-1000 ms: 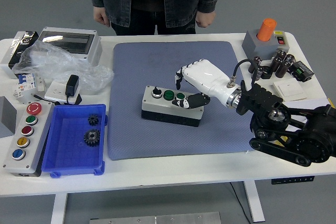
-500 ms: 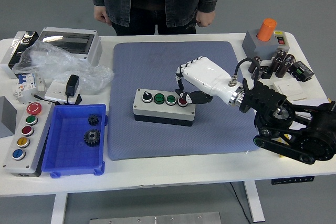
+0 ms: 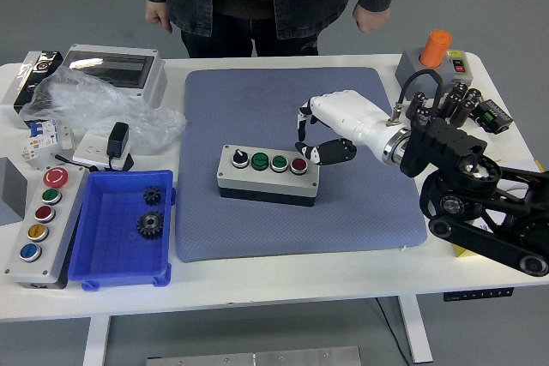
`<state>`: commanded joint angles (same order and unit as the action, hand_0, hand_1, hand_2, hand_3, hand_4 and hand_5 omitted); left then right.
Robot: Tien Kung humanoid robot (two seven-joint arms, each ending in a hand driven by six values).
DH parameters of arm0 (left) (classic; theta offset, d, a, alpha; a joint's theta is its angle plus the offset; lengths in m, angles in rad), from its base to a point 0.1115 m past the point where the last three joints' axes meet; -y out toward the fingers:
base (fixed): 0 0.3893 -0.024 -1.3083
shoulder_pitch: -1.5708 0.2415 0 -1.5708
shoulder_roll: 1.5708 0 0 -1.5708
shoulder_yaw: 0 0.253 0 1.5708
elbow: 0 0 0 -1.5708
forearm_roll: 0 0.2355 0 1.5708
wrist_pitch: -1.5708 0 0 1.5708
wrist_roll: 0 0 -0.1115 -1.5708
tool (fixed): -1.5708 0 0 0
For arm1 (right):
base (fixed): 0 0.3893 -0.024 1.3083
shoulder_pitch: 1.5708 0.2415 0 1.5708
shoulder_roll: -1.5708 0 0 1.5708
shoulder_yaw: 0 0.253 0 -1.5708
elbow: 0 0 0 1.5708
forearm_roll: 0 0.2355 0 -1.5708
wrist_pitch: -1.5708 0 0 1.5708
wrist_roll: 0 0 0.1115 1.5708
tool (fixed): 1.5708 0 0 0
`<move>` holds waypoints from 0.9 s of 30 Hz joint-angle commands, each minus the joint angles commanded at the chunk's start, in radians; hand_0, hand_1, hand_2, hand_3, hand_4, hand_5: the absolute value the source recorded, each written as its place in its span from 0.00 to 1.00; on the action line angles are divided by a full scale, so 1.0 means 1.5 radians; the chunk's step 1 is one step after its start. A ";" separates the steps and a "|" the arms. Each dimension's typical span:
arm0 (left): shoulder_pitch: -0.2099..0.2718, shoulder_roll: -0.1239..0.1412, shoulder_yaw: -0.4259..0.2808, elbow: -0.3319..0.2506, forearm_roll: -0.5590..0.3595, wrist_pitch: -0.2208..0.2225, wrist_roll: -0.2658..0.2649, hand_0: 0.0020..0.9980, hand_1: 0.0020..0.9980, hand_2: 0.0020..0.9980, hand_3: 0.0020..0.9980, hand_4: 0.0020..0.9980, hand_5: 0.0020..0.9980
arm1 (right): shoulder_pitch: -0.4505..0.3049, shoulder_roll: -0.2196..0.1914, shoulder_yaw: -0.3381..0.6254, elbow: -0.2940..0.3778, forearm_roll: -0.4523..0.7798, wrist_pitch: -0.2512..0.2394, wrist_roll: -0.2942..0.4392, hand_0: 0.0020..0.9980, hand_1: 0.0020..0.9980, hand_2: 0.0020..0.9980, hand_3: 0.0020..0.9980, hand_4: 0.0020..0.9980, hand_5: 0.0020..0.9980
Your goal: Pick up the button,place it on the desk,press the button,press the button
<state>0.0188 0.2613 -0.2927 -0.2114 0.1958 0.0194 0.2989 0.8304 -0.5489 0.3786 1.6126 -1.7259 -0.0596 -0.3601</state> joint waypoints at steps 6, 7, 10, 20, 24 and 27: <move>0.001 0.000 0.001 0.000 -0.001 0.000 0.000 0.70 0.74 0.70 0.68 0.63 0.43 | -0.004 0.049 0.019 0.005 -0.026 0.085 -0.093 0.88 0.89 0.95 1.00 1.00 0.69; 0.001 0.000 0.002 0.000 -0.001 0.000 0.000 0.70 0.74 0.70 0.68 0.63 0.43 | -0.003 0.057 0.020 0.001 -0.028 0.096 -0.107 0.88 0.89 0.95 1.00 1.00 0.69; 0.002 0.000 0.003 0.000 -0.002 0.000 0.000 0.70 0.74 0.70 0.68 0.63 0.43 | -0.005 0.078 0.021 -0.012 -0.034 0.121 -0.143 0.88 0.89 0.95 1.00 1.00 0.69; 0.003 -0.001 0.006 0.000 -0.005 0.000 -0.002 0.70 0.74 0.70 0.68 0.63 0.43 | -0.008 0.155 0.015 -0.076 -0.053 0.160 -0.190 0.92 0.93 1.00 1.00 1.00 0.71; 0.004 0.000 0.008 0.000 -0.007 0.000 -0.003 0.70 0.74 0.70 0.67 0.62 0.43 | -0.001 0.176 -0.002 -0.099 -0.061 0.156 -0.190 0.92 0.93 1.00 1.00 1.00 0.72; 0.004 0.000 0.009 0.000 -0.007 0.000 -0.003 0.70 0.74 0.70 0.67 0.62 0.43 | 0.007 0.190 -0.018 -0.114 -0.063 0.149 -0.190 0.92 0.93 1.00 1.00 1.00 0.72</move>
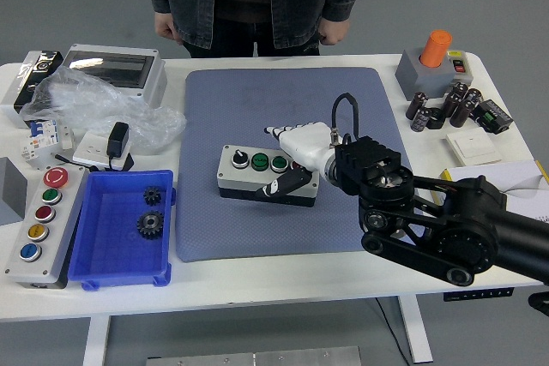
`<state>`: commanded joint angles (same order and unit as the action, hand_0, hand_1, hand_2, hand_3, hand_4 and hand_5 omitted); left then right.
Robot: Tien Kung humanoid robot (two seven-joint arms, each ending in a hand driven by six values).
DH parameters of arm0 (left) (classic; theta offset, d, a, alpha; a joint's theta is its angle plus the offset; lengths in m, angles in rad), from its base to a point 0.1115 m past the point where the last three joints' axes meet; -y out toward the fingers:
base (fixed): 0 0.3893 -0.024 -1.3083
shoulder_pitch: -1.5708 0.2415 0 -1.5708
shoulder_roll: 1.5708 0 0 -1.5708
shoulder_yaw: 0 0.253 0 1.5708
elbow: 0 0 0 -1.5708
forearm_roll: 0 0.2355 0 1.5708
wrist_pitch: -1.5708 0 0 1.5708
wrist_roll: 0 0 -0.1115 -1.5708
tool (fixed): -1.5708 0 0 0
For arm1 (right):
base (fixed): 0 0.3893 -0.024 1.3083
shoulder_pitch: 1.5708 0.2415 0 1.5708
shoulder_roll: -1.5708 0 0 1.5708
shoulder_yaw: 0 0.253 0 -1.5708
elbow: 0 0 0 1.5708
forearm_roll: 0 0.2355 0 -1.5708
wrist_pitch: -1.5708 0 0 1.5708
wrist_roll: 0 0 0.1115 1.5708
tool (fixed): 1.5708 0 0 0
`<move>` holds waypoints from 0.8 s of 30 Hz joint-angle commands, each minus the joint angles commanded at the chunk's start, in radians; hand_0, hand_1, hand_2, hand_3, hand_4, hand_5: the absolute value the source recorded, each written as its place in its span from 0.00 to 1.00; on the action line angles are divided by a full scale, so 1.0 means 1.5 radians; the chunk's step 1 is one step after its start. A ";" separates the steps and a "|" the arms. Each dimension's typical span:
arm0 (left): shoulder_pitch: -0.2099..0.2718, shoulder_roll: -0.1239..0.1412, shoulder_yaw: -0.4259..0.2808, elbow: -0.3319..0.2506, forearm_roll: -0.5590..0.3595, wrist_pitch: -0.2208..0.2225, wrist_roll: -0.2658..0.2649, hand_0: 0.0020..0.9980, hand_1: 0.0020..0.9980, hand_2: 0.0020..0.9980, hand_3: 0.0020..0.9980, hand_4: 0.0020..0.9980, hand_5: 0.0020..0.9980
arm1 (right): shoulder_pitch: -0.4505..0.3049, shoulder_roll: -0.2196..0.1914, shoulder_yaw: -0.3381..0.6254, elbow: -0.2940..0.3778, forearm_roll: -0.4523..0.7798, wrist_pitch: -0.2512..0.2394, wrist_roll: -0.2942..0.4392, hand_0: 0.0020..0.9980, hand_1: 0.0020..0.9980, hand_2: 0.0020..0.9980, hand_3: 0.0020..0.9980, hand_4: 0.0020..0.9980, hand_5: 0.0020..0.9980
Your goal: Pick up the button,place it on the desk,press the button,press the button
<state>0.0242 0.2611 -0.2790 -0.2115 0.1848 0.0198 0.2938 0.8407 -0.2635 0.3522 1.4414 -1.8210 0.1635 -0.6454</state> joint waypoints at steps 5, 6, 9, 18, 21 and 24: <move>-0.001 0.000 0.001 0.000 0.000 0.000 -0.002 0.70 0.74 0.70 0.67 0.62 0.43 | 0.012 0.020 -0.028 -0.036 0.000 -0.018 0.000 0.90 0.92 0.98 1.00 1.00 0.71; -0.002 0.000 0.001 0.000 0.000 0.000 -0.002 0.70 0.74 0.70 0.67 0.62 0.43 | 0.013 0.022 -0.032 -0.043 0.000 -0.023 0.000 0.90 0.92 0.98 1.00 1.00 0.71; -0.002 0.000 0.000 -0.001 0.000 0.000 -0.003 0.70 0.74 0.70 0.67 0.61 0.42 | 0.016 0.025 -0.044 -0.064 0.003 -0.040 0.000 0.83 0.86 0.89 1.00 1.00 0.68; -0.005 0.000 -0.010 -0.002 0.009 0.002 -0.005 0.70 0.74 0.70 0.67 0.61 0.42 | 0.016 0.030 -0.071 -0.091 0.007 -0.078 0.000 0.76 0.79 0.80 0.95 1.00 0.57; -0.006 -0.001 -0.012 -0.002 0.011 0.003 -0.006 0.70 0.74 0.70 0.67 0.60 0.42 | 0.016 0.031 -0.078 -0.092 0.004 -0.088 0.000 0.65 0.69 0.70 0.82 1.00 0.48; -0.005 -0.001 -0.013 -0.002 0.011 0.003 -0.007 0.70 0.74 0.70 0.67 0.60 0.42 | 0.018 0.031 -0.084 -0.091 -0.001 -0.100 0.000 0.65 0.69 0.70 0.82 1.00 0.48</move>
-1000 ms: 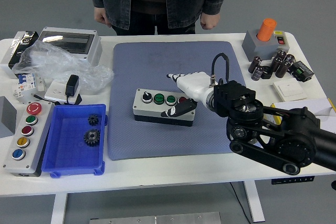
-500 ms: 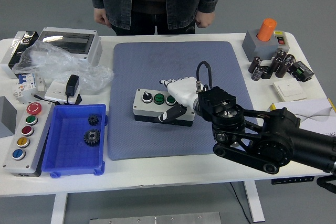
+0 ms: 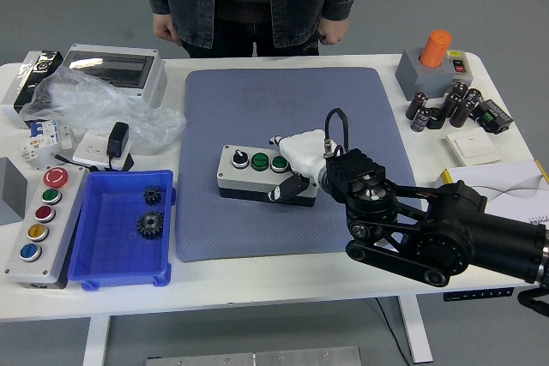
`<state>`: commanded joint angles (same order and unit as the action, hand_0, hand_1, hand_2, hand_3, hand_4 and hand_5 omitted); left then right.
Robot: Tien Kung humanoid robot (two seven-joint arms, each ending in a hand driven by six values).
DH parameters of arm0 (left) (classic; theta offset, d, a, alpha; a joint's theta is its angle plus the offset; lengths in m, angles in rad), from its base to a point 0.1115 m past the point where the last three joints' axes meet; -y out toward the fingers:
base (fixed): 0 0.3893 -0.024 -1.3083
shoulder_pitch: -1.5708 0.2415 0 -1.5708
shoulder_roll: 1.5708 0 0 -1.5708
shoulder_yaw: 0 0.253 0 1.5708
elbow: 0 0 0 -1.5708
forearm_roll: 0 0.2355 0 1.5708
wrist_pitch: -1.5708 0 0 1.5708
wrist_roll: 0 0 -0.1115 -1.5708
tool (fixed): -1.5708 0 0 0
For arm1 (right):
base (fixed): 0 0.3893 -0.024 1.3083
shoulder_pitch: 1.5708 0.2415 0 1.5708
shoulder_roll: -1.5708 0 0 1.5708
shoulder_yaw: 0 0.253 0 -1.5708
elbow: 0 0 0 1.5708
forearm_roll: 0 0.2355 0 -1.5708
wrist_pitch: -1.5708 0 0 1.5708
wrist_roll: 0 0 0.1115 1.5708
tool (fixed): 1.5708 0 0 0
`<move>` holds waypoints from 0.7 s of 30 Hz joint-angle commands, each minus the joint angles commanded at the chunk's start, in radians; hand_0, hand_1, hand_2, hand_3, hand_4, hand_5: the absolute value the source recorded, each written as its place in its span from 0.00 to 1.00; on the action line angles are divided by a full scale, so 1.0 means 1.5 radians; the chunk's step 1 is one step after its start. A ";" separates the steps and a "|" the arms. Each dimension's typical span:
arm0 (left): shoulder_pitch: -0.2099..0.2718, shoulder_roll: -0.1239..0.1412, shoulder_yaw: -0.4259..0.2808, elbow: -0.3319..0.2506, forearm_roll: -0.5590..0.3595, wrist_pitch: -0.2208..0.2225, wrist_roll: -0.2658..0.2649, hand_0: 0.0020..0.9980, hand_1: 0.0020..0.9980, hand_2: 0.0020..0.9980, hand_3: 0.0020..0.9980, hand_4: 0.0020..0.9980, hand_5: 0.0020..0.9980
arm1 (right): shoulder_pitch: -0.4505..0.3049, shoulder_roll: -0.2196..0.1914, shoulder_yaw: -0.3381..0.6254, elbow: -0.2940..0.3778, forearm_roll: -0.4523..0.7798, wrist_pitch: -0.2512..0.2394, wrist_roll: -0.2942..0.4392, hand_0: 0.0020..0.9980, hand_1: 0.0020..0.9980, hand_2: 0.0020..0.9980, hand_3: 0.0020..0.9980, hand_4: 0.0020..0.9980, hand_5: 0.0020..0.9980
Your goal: Pick up the button,place it on the desk,press the button,press the button
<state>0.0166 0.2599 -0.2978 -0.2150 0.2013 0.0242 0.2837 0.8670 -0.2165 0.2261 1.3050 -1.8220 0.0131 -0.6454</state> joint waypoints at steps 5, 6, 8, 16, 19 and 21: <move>-0.001 0.001 -0.003 0.000 0.002 0.002 -0.002 0.70 0.74 0.70 0.67 0.60 0.42 | 0.004 -0.001 -0.016 0.003 -0.013 -0.027 0.000 0.45 0.60 0.58 0.70 0.99 0.42; -0.001 0.001 -0.004 0.000 0.003 0.002 -0.003 0.70 0.74 0.70 0.67 0.60 0.42 | 0.005 -0.001 -0.021 0.004 -0.016 -0.033 0.000 0.45 0.60 0.58 0.70 0.99 0.42; -0.002 0.001 -0.005 0.000 0.004 0.003 -0.003 0.70 0.74 0.69 0.67 0.60 0.42 | 0.008 -0.002 -0.031 0.006 -0.021 -0.045 0.004 0.36 0.49 0.45 0.48 0.93 0.35; -0.002 0.001 -0.007 0.000 0.005 0.005 -0.006 0.70 0.74 0.69 0.67 0.60 0.43 | 0.014 -0.010 -0.064 0.013 -0.034 -0.069 0.027 0.32 0.46 0.43 0.38 0.74 0.19; -0.003 0.001 -0.009 -0.001 0.006 0.006 -0.007 0.70 0.74 0.69 0.67 0.60 0.43 | 0.015 -0.012 -0.072 0.015 -0.040 -0.076 0.037 0.32 0.46 0.43 0.38 0.74 0.19; -0.003 0.001 -0.009 -0.001 0.007 0.007 -0.008 0.70 0.74 0.69 0.67 0.59 0.43 | 0.017 -0.015 -0.078 0.017 -0.046 -0.081 0.049 0.29 0.49 0.42 0.37 0.64 0.12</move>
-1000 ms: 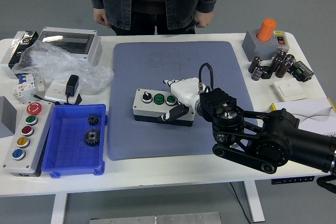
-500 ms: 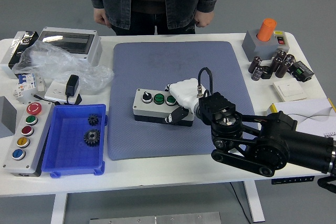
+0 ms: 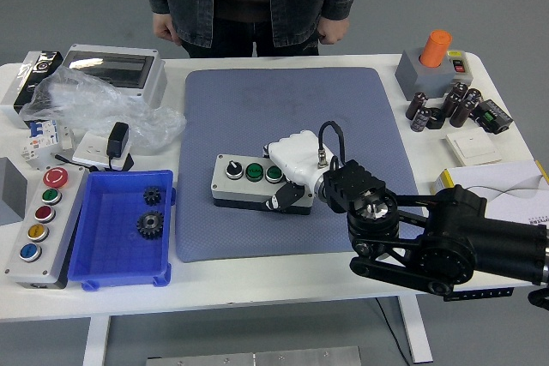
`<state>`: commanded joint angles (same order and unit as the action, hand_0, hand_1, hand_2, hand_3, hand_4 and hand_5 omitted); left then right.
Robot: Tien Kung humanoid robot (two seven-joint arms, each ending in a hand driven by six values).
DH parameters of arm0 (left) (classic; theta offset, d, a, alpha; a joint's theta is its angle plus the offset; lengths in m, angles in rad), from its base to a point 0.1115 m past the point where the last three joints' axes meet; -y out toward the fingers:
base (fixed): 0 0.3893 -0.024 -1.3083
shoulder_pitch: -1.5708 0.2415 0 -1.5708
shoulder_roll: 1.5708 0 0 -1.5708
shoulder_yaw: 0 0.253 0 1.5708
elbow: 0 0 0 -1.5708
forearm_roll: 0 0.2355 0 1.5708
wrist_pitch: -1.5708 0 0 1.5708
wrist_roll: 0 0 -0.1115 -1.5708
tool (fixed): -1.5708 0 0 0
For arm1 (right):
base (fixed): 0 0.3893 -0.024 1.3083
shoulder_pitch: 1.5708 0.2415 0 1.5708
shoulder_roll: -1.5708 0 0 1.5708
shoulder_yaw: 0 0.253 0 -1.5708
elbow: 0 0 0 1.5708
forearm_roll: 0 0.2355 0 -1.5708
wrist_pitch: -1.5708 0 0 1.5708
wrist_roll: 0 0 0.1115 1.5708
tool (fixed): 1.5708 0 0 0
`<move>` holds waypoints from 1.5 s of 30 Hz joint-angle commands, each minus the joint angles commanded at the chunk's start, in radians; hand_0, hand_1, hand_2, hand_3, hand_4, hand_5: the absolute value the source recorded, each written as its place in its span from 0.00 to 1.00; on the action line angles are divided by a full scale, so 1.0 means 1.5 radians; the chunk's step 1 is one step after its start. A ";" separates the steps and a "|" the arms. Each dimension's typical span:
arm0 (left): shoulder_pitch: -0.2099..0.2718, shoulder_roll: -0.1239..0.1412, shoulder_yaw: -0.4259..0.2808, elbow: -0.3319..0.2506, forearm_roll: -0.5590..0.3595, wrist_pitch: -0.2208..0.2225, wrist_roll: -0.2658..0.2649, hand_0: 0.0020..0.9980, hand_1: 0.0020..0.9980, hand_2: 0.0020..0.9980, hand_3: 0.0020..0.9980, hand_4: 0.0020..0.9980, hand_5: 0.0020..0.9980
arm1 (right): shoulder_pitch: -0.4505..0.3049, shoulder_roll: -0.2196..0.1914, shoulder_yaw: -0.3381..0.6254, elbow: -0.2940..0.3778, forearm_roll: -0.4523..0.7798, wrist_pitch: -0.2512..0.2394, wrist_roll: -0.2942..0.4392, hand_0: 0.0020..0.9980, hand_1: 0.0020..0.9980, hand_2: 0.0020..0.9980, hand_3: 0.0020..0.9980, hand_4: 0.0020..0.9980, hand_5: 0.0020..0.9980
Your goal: Pick up the button,place it on the desk,press the button,press the button
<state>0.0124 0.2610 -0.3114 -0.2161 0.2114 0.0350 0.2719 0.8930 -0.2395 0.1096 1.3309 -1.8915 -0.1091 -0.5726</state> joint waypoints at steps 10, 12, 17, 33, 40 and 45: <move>-0.001 0.000 -0.001 0.000 0.002 0.004 -0.003 0.70 0.74 0.69 0.67 0.60 0.43 | 0.030 -0.043 -0.015 0.013 -0.027 -0.049 0.096 0.28 0.48 0.43 0.37 0.59 0.08; -0.001 0.000 0.000 0.000 0.001 0.004 -0.003 0.70 0.74 0.69 0.67 0.60 0.44 | 0.038 -0.054 -0.019 0.014 -0.027 -0.058 0.112 0.28 0.49 0.43 0.38 0.56 0.04; -0.001 0.000 0.001 0.000 0.000 0.003 -0.002 0.71 0.74 0.69 0.67 0.60 0.44 | 0.051 -0.073 -0.029 -0.004 -0.019 -0.076 0.144 0.29 0.51 0.43 0.38 0.55 0.04; 0.000 -0.002 0.004 0.001 -0.004 0.002 -0.001 0.71 0.74 0.70 0.67 0.60 0.45 | 0.056 -0.076 -0.053 -0.068 -0.003 -0.098 0.192 0.36 0.54 0.47 0.37 0.55 0.04; -0.001 -0.002 0.002 0.000 -0.002 0.003 -0.002 0.71 0.74 0.69 0.67 0.60 0.45 | 0.057 -0.070 -0.068 -0.090 -0.004 -0.099 0.203 0.37 0.55 0.48 0.38 0.55 0.04; 0.000 -0.002 0.003 0.000 -0.003 0.003 -0.003 0.71 0.74 0.69 0.67 0.61 0.45 | 0.056 -0.068 -0.069 -0.103 -0.004 -0.097 0.210 0.38 0.56 0.49 0.38 0.55 0.04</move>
<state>0.0118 0.2582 -0.3076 -0.2154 0.2073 0.0398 0.2680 0.9772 -0.3412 0.0063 1.1768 -1.8971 -0.2552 -0.2573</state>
